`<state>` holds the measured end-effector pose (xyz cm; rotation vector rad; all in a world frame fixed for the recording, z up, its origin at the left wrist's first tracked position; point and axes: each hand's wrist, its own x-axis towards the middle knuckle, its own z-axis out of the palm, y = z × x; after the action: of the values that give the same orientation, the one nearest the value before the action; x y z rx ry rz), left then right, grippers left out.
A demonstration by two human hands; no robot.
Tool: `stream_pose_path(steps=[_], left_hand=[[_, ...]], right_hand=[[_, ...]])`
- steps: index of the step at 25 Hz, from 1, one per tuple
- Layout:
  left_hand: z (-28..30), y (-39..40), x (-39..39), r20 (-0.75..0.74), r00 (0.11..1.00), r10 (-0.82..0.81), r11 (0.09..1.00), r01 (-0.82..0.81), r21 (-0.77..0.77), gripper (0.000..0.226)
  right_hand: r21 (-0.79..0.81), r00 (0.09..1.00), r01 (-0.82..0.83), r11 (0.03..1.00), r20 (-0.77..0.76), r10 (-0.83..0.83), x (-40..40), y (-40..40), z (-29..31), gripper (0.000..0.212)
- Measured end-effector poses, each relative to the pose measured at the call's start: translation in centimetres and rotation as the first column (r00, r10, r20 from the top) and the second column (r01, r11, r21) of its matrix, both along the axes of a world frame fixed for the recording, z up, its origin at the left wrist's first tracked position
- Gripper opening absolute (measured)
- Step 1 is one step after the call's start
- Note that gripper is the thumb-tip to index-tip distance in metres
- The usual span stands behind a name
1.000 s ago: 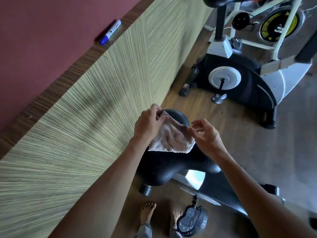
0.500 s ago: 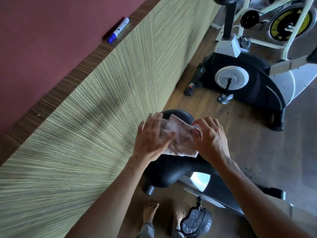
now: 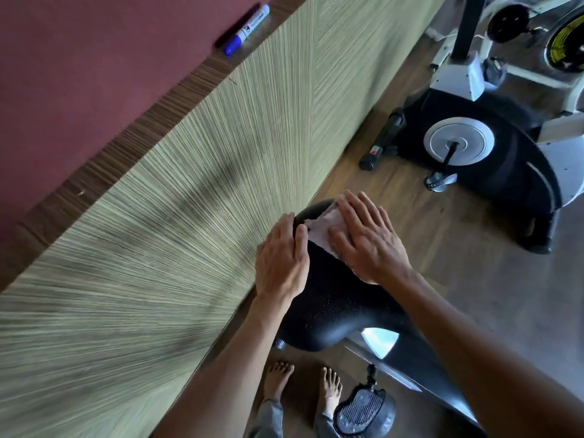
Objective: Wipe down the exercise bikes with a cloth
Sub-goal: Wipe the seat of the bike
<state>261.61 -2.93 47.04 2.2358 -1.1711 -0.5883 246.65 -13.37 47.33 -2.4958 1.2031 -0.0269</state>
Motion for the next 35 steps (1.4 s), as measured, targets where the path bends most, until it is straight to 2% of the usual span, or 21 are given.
stream_pose_path(steps=[2,6,7,10,11,15,17,19,20,21,23,25,27,29,30,32,34,35], left_hand=[[-0.5,-0.1,0.0,0.081,0.995,-0.054,0.998,0.052,0.017,0.078],[-1.4,-0.1,0.2,0.180,0.975,-0.130,0.990,0.119,0.075,0.077],[-1.5,-0.1,0.2,0.174,0.978,-0.117,0.992,0.106,0.069,0.076],[-1.7,-0.1,0.1,0.216,0.968,-0.126,0.992,0.116,0.058,0.074],[-1.9,-0.1,0.1,0.240,0.961,-0.140,0.990,0.134,0.043,0.072],[-2.0,0.0,0.4,0.184,0.971,-0.155,0.988,0.153,0.026,0.068],[-1.8,-0.2,0.3,0.183,0.972,-0.146,0.989,0.144,0.025,0.068],[-1.7,-0.2,0.1,0.167,0.978,-0.125,0.992,0.121,0.030,0.071],[-1.6,-0.2,0.0,0.160,0.981,-0.112,0.994,0.109,0.028,0.073],[-1.5,-0.2,0.1,0.157,0.983,-0.099,0.995,0.096,0.026,0.074],[-1.2,0.0,0.1,0.144,0.986,-0.087,0.996,0.085,0.019,0.076],[-1.0,0.0,0.1,0.115,0.989,-0.089,0.996,0.087,0.022,0.067],[-0.7,0.1,0.0,0.075,0.995,-0.066,0.998,0.065,0.018,0.057],[-0.6,0.0,-0.2,0.072,0.997,-0.037,0.999,0.036,0.011,0.054],[-0.7,0.0,-0.2,0.076,0.997,-0.021,1.000,0.020,0.014,0.054],[-0.8,-0.1,-0.1,0.069,0.997,0.016,1.000,-0.017,0.011,0.055],[-0.7,0.0,-0.1,0.041,0.998,0.040,0.999,-0.039,-0.029,0.060],[-0.6,0.0,0.0,0.029,0.999,0.044,0.998,-0.043,-0.042,0.064]], right_hand=[[-0.004,0.999,0.039,0.999,0.016,-0.039,1.0,0.1,0.2,0.073],[-0.065,0.993,-0.109,0.992,-0.041,0.107,-2.2,3.5,0.1,0.079],[-0.048,0.996,-0.080,0.996,-0.031,0.079,-2.2,3.2,-0.1,0.078],[0.005,0.990,0.139,0.990,0.005,-0.139,1.0,0.8,-0.1,0.080],[-0.014,0.991,0.136,0.991,0.001,-0.136,1.9,0.6,0.1,0.080],[-0.089,0.994,-0.103,0.991,-0.029,0.101,-2.1,4.1,0.2,0.077],[-0.019,1.000,-0.019,1.000,-0.025,0.019,-3.3,3.4,-0.2,0.079],[0.056,0.986,0.164,0.985,0.021,-0.165,-0.9,1.4,-0.5,0.081],[0.054,0.980,0.197,0.979,0.016,-0.198,0.3,0.7,-0.4,0.081],[0.020,0.986,0.167,0.986,0.011,-0.167,1.0,0.6,-0.3,0.080],[-0.072,1.000,-0.010,0.997,0.006,0.011,-0.2,1.8,-0.1,0.076],[-0.075,0.992,-0.124,0.989,-0.005,0.124,-3.2,3.4,-0.1,0.075],[0.009,1.000,-0.023,1.000,0.009,0.023,-4.3,2.8,-0.7,0.078],[0.082,0.982,0.174,0.981,0.065,-0.179,-1.7,0.6,-1.1,0.080],[0.087,0.972,0.218,0.972,0.068,-0.224,0.2,-0.5,-1.0,0.077],[-0.018,0.989,0.136,0.991,0.058,-0.135,2.6,-1.0,-0.3,0.065],[-0.140,0.993,-0.069,0.988,0.089,0.082,1.6,0.2,-0.4,0.064],[-0.151,0.982,-0.142,0.978,0.101,0.158,0.1,0.8,-0.5,0.066]])
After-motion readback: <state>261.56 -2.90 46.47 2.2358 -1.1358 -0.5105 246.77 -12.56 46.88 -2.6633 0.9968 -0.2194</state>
